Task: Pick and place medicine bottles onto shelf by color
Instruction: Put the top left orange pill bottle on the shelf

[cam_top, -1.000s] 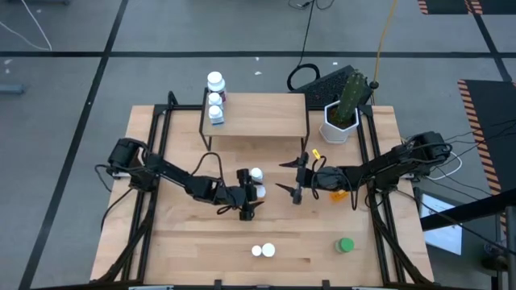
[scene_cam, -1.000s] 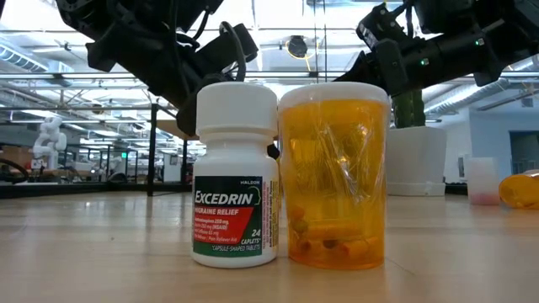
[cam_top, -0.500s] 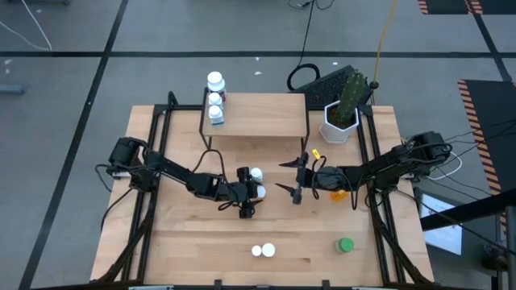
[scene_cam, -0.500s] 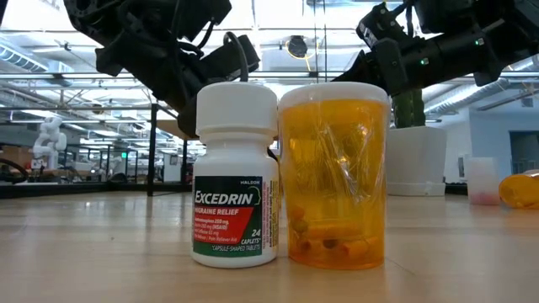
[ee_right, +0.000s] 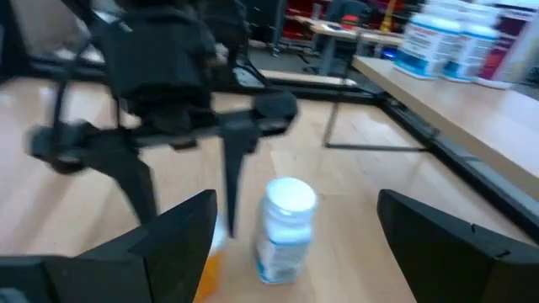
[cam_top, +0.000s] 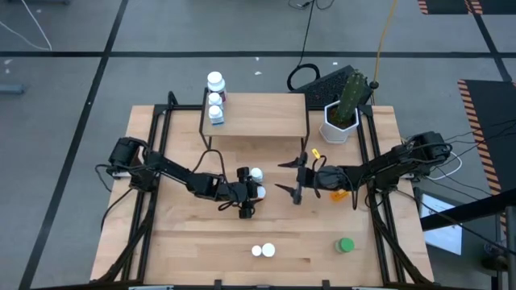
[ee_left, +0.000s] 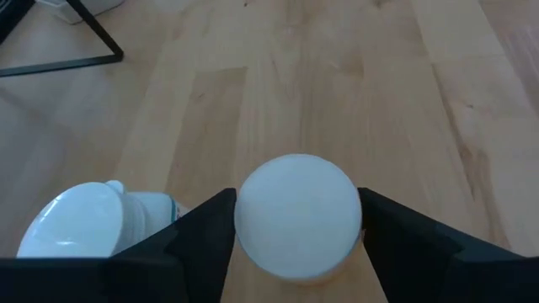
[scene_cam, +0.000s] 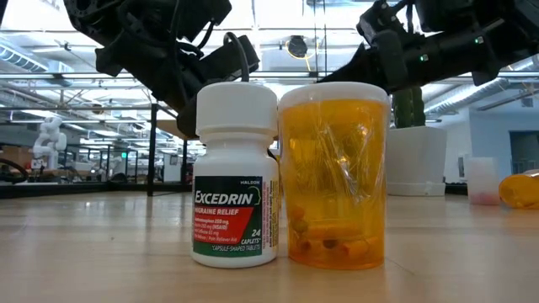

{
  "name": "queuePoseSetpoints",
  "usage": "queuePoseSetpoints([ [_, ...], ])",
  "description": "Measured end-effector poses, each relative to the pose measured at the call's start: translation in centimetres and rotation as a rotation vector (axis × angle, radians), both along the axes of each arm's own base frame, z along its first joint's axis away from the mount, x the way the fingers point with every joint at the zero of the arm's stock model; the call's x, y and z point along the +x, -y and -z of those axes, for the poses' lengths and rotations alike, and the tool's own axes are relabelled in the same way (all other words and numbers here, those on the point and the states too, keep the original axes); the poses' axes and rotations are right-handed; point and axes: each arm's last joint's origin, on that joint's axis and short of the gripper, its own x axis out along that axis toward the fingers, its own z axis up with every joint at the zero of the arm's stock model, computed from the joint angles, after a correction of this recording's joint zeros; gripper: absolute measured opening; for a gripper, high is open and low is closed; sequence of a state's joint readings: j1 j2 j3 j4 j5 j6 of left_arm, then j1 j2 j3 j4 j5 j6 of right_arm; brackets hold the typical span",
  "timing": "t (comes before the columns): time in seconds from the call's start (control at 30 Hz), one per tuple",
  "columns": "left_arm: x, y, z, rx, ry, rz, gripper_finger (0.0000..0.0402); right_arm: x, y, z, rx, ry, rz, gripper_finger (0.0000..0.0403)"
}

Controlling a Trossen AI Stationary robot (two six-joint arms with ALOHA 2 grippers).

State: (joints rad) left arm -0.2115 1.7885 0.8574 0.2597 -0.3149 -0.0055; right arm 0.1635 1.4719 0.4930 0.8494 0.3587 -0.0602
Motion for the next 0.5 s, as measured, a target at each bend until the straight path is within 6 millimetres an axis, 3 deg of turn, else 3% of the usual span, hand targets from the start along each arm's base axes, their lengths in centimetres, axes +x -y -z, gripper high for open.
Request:
queuePoseSetpoints([
  [0.5, 0.0, 0.0, 0.0, 0.001, 0.000, 0.000, 0.0333, 0.1, -1.3, 0.4, 0.083, 0.010, -0.077, 0.0325],
])
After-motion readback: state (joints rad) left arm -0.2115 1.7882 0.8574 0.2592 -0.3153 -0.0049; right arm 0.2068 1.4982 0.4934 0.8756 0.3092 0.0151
